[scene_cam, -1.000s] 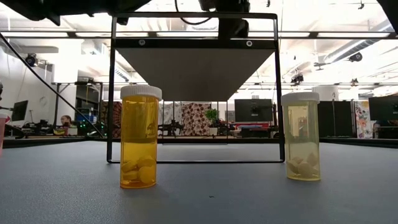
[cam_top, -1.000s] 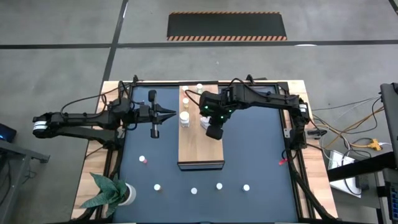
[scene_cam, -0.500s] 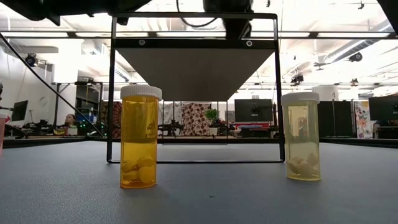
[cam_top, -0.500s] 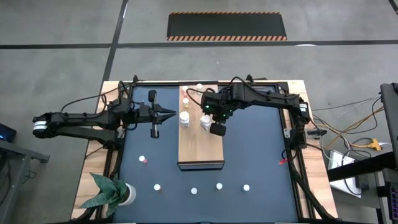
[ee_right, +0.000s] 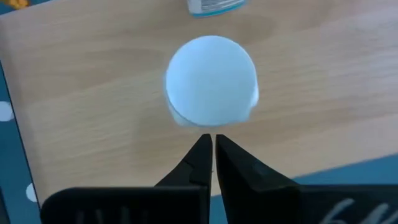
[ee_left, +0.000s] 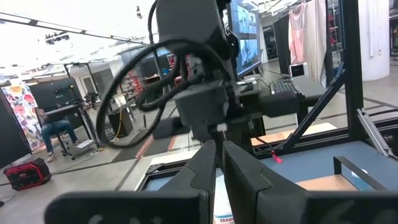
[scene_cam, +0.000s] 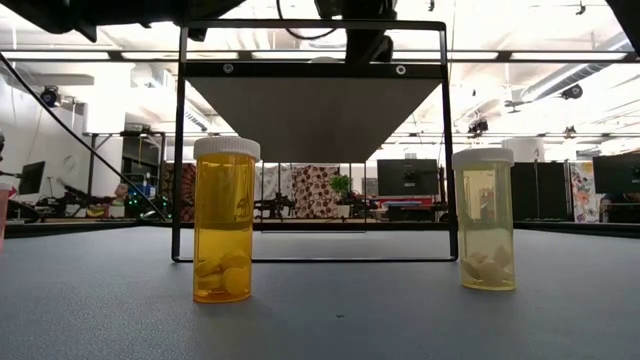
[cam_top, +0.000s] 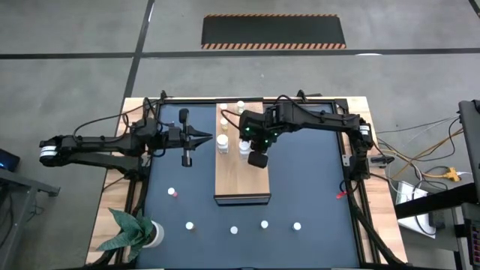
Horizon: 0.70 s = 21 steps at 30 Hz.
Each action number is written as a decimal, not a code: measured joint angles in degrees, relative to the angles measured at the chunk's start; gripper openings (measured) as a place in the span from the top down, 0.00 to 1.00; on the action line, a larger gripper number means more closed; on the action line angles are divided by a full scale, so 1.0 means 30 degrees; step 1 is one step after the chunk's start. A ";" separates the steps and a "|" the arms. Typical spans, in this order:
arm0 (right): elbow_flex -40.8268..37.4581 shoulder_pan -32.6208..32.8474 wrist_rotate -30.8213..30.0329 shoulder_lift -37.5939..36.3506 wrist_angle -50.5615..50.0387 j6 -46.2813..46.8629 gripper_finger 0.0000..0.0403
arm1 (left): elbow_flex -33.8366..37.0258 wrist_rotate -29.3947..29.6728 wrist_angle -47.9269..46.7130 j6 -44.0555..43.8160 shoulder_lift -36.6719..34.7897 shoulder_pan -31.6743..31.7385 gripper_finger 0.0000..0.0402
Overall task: Pick and place medicine bottles onto shelf by color
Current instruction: Put the white medicine bottle on the shelf aligned with the white pill bottle
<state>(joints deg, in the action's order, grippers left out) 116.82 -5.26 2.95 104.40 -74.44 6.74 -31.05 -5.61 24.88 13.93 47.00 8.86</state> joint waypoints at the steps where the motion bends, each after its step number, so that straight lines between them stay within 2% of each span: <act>1: 0.0232 0.0019 -0.0381 -0.0019 -0.0228 0.0009 0.97 | 0.0007 0.0000 0.0000 0.0000 0.0000 0.0000 0.97; 5: 0.1022 0.0044 -0.1157 -0.0428 -0.0502 -0.0125 0.97 | 0.0049 0.0000 0.0011 0.0016 0.0000 0.0000 0.97; 9: 0.1168 0.0044 -0.1191 -0.0980 0.0989 -0.0765 0.97 | 0.0065 0.0000 0.0022 0.0066 0.0000 -0.0002 0.97; 21: -0.0406 0.0080 -0.0969 -0.1005 0.3201 -0.1670 0.98 | 0.0101 0.0000 0.0036 0.0131 0.0000 0.0000 0.97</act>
<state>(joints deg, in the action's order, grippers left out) 115.61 -5.02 0.04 101.38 -64.84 1.73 -30.74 -5.61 24.99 14.33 47.00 8.86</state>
